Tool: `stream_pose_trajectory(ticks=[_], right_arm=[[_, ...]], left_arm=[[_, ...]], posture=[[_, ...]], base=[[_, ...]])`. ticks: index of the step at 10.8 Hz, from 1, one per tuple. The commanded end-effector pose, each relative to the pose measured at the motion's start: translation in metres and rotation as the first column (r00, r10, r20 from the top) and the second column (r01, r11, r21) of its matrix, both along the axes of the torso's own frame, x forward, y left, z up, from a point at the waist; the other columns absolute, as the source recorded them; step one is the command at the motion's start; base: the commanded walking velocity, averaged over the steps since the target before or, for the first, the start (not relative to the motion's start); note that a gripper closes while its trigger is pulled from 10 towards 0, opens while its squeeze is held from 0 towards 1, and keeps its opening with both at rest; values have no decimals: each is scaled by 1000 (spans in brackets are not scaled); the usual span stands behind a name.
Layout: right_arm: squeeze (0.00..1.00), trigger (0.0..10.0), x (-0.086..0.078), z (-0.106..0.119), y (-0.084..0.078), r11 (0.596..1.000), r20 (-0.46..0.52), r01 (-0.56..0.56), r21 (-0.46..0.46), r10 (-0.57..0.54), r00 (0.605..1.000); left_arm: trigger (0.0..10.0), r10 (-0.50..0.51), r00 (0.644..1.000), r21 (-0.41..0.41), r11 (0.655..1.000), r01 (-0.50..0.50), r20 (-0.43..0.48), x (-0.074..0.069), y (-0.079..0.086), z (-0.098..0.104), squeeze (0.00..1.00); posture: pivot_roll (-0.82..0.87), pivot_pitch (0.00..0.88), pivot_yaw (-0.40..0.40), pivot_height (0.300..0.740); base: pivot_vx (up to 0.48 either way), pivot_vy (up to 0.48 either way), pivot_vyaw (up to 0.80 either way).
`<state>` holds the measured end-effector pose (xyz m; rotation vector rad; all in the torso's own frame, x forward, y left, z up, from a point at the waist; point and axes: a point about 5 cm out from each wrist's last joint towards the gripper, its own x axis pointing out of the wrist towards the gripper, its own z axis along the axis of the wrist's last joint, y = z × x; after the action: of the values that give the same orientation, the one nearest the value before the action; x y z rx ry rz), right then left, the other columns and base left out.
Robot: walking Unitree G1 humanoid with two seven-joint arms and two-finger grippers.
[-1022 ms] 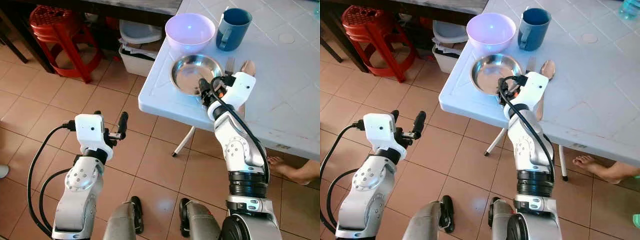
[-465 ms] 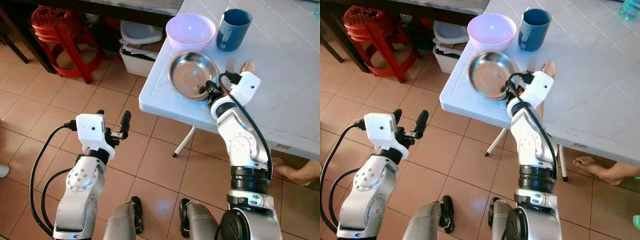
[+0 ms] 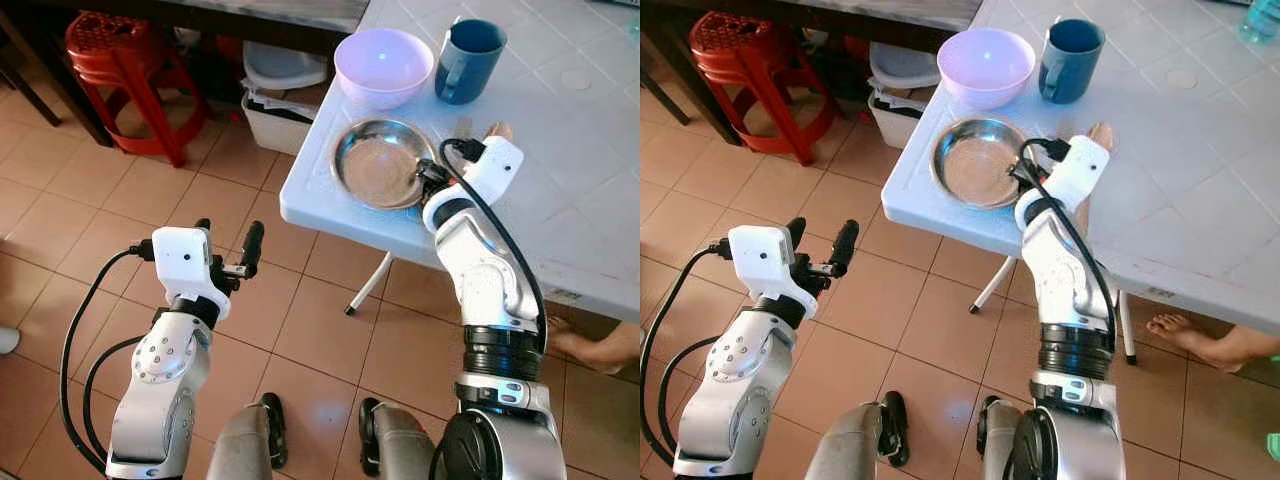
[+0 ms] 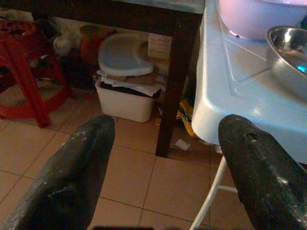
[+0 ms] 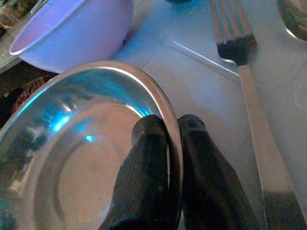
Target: Setting the table
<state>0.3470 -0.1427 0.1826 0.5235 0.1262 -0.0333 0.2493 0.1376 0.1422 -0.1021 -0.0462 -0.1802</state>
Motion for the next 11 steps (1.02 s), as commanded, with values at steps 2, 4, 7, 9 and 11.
stream_pose_trajectory(ticks=[2,4,7,9,11], right_arm=[[0,0,-12,-31,-6,999,-115,-5,-54,-1,993],[0,0,-27,-37,-2,993,-82,-63,-103,55,995],[0,0,-41,-29,-8,955,88,-24,-297,52,995],[0,0,-43,-33,-14,954,107,10,-300,23,994],[0,0,-44,-39,-20,942,113,39,-334,-1,994]], left_arm=[[10000,26,999,-18,999,-26,-27,-1,4,-4,0],[10000,55,998,-20,998,-55,-32,0,6,-6,0],[10000,64,998,-13,998,-64,-4,6,6,-7,0],[10000,130,991,9,991,-130,17,16,12,-5,0],[10000,142,988,-2,990,-142,51,23,10,3,0]], posture=[[-6,244,41,740],[-10,231,29,740],[-21,196,28,740],[-24,179,28,740],[-19,161,21,740]], base=[[0,0,0],[0,429,0],[0,477,0],[0,448,0],[120,418,0]])
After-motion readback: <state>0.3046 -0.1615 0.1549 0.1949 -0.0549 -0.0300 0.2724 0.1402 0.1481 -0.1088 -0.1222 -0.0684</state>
